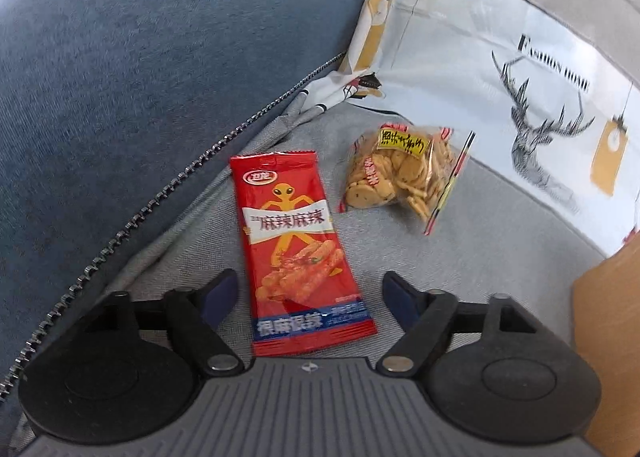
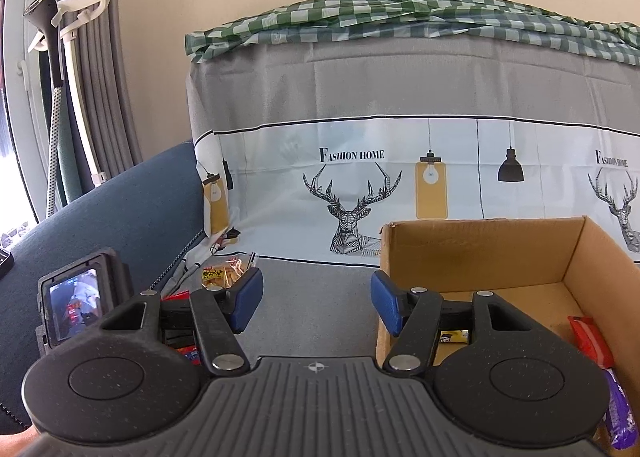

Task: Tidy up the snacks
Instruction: 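Grasp the red spicy-strip packet with the left gripper while the right gripper grasps the cracker bag, then carry the red packet with the left gripper while the right gripper carries the cracker bag over the box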

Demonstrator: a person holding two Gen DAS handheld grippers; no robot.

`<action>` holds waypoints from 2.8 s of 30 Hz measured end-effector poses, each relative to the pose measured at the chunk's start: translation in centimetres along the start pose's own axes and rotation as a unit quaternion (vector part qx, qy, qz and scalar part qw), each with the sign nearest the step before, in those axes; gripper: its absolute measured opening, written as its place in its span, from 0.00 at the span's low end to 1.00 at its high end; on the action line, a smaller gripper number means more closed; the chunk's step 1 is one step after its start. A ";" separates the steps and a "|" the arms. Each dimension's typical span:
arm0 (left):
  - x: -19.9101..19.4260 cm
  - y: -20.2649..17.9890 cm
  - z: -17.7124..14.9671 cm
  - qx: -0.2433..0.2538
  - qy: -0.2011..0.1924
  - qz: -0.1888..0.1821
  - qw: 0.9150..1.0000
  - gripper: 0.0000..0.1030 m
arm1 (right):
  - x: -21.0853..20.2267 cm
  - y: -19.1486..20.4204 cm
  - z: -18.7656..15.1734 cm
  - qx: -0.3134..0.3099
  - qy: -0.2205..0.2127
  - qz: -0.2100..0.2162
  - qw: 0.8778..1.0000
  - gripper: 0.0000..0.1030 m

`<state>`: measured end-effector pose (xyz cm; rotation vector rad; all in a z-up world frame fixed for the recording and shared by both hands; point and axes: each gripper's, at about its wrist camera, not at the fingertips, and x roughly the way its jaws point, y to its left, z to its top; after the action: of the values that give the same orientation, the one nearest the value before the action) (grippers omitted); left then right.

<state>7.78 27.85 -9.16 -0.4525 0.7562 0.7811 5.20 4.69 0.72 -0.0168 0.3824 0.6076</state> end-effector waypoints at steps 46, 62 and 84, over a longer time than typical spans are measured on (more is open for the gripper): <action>-1.3 4.0 1.2 -0.060 0.042 -0.012 0.997 0.72 | 24.7 8.5 2.4 -0.036 0.203 0.075 0.976 0.58; -1.7 1.8 0.2 0.016 0.025 0.004 1.000 0.43 | 2.5 -3.2 5.0 -0.019 0.111 0.082 0.990 0.59; -10.6 -0.7 1.9 -0.015 -0.037 -0.085 0.996 0.39 | -5.5 -11.4 1.2 0.013 0.018 0.068 0.997 0.59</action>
<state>4.13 23.68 0.10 -0.5054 0.6295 0.6469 7.88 -7.58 2.72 0.0231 0.4289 0.7376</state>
